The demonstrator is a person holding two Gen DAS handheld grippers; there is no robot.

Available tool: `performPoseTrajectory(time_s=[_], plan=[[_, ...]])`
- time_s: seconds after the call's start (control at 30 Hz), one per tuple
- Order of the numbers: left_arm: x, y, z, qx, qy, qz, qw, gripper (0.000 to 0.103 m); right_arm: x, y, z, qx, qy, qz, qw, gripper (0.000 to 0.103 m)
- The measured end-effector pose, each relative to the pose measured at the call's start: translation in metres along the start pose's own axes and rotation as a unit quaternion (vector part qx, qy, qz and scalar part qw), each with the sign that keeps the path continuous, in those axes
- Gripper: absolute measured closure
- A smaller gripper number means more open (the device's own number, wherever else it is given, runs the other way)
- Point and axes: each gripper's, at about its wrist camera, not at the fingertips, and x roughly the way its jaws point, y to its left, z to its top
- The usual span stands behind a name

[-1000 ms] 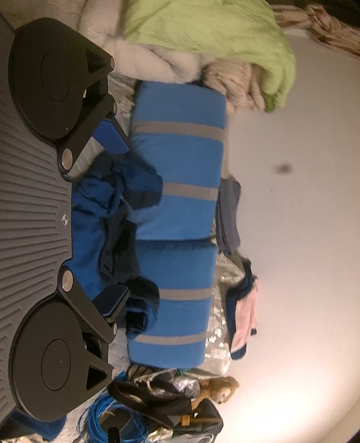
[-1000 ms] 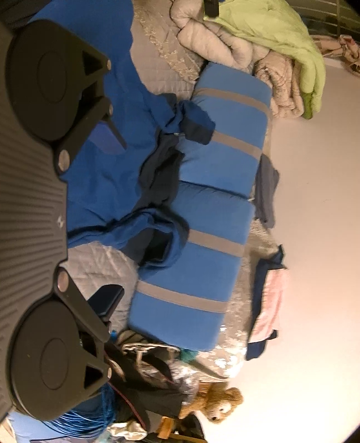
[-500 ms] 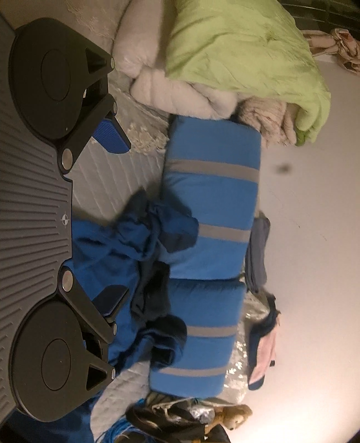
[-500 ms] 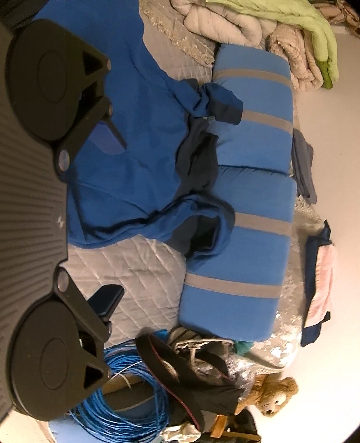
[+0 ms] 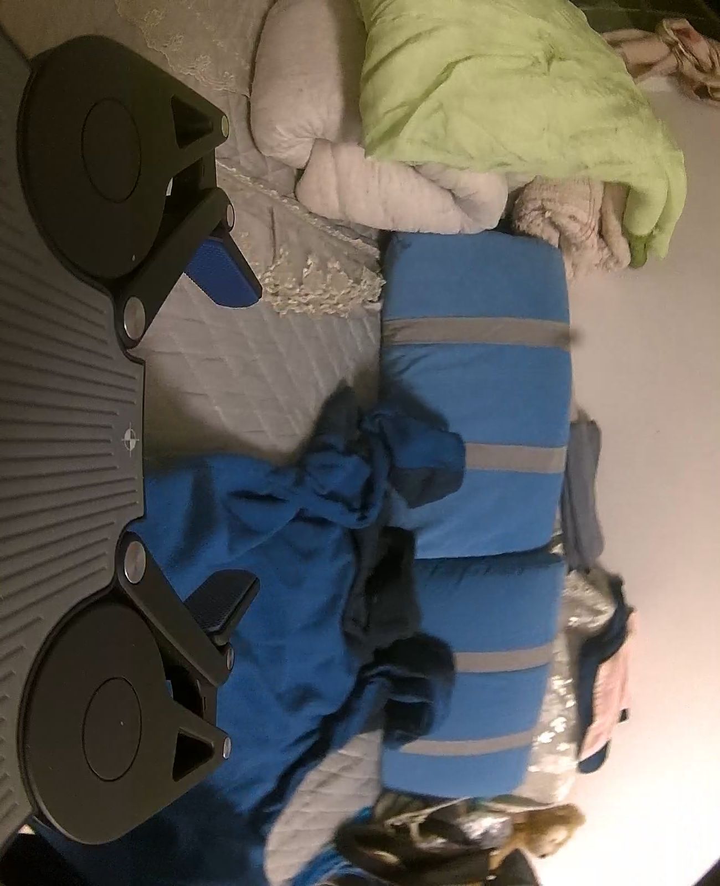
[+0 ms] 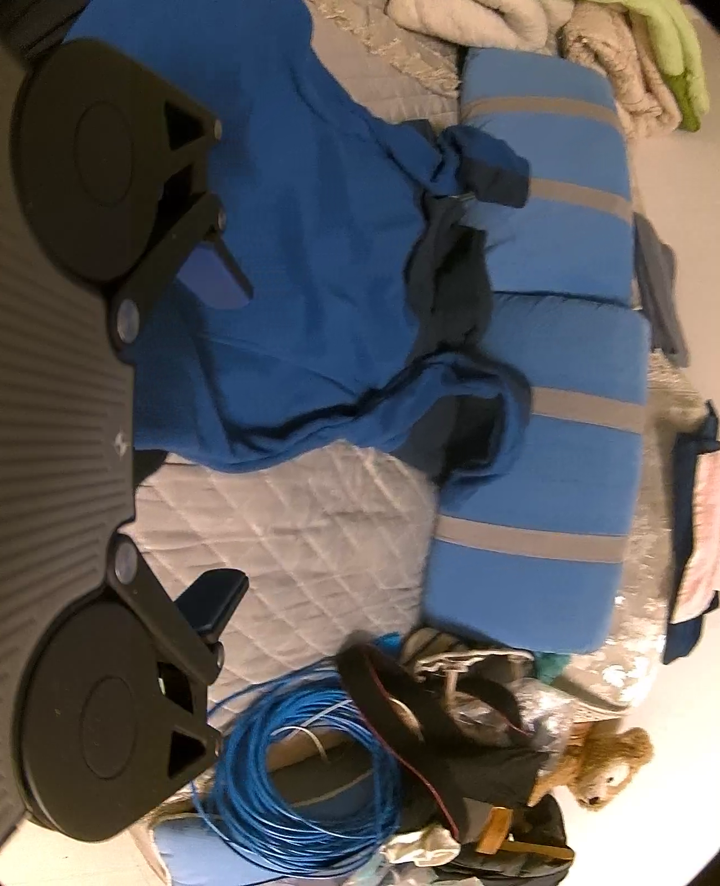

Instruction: Fold clothes

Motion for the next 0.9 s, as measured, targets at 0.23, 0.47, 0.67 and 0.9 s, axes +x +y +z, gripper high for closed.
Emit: performPoseTrajectory(time_s=[0.23,0.47,0.67,0.9], plan=[[0.007,-0.029,-0.004,0.031,0.039,-0.024,0.9985,0.0,0.012,0.024,-0.016,-0.014,0.044,0.047,0.998,0.0],[0.015,-0.058,-0.007,0.058,0.058,-0.044,0.9957,0.0,0.021,0.063,-0.026,-0.055,0.065,0.095,0.992,0.0],[0.019,-0.07,-0.009,0.062,0.072,-0.051,0.9941,0.0,0.029,0.089,-0.032,-0.074,0.078,0.127,0.986,0.0],[0.024,-0.078,-0.011,0.06,0.085,-0.051,0.9933,0.0,0.038,0.112,-0.039,-0.085,0.094,0.156,0.98,0.0]])
